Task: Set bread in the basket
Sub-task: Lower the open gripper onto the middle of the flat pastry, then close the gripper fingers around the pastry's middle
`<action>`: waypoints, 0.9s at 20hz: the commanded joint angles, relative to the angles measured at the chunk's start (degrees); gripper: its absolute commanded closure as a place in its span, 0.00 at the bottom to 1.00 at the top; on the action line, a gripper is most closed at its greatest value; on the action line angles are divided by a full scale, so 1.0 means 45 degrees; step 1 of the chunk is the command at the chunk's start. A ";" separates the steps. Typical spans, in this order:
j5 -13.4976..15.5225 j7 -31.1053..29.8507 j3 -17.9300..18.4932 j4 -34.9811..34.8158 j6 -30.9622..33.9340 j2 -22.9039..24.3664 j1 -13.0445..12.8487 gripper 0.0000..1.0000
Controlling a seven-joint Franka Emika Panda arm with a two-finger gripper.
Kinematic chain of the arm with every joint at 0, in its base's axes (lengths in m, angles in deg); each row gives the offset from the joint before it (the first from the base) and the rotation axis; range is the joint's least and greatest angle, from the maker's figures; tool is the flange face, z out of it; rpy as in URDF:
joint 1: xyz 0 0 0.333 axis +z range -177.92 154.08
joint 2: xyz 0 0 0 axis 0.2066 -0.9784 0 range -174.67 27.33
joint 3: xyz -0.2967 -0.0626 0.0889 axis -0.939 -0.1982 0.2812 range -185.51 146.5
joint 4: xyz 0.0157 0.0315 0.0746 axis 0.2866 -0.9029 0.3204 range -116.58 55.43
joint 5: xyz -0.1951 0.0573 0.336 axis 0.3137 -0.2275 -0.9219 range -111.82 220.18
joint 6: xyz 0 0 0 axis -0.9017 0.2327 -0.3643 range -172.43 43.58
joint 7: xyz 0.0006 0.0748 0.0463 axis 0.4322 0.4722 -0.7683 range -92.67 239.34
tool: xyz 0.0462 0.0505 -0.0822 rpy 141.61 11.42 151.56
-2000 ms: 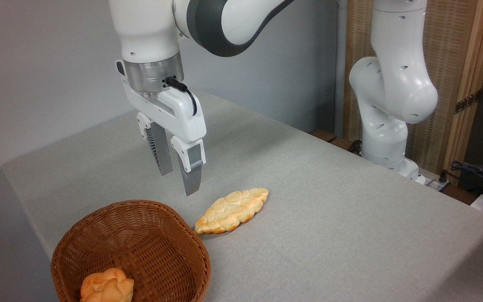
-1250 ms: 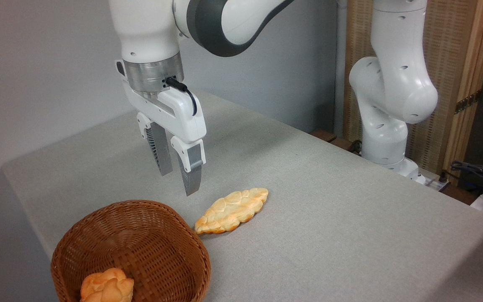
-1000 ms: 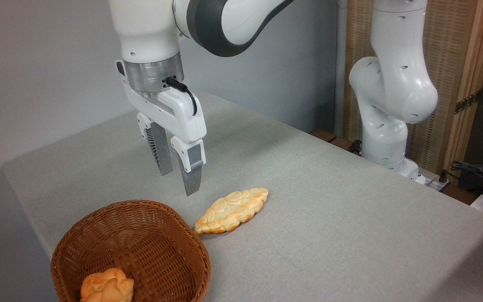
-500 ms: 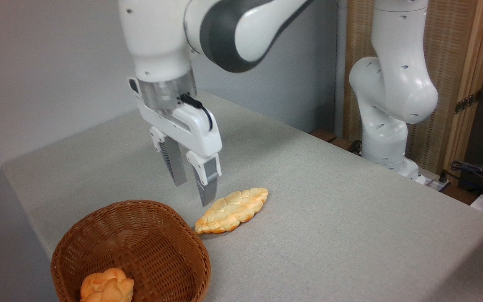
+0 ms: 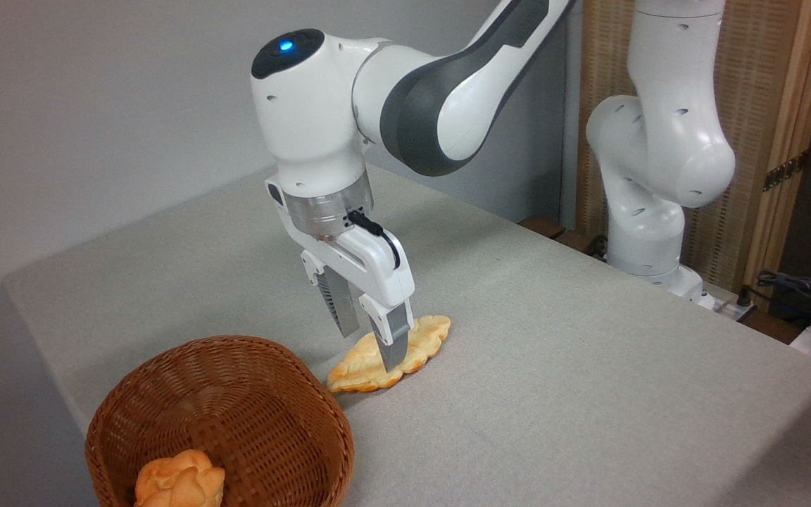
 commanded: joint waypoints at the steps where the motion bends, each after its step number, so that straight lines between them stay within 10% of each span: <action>1: -0.0173 0.0205 0.0160 -0.0200 -0.0190 -0.0103 -0.0054 0.00; 9: -0.0192 0.0225 0.0121 -0.0181 -0.0229 -0.0573 -0.0210 0.00; 13: -0.0192 0.0283 0.0121 -0.0161 -0.0229 -0.0573 -0.0210 0.55; 18: -0.0192 0.0283 0.0140 -0.0161 -0.0210 -0.0573 -0.0210 0.58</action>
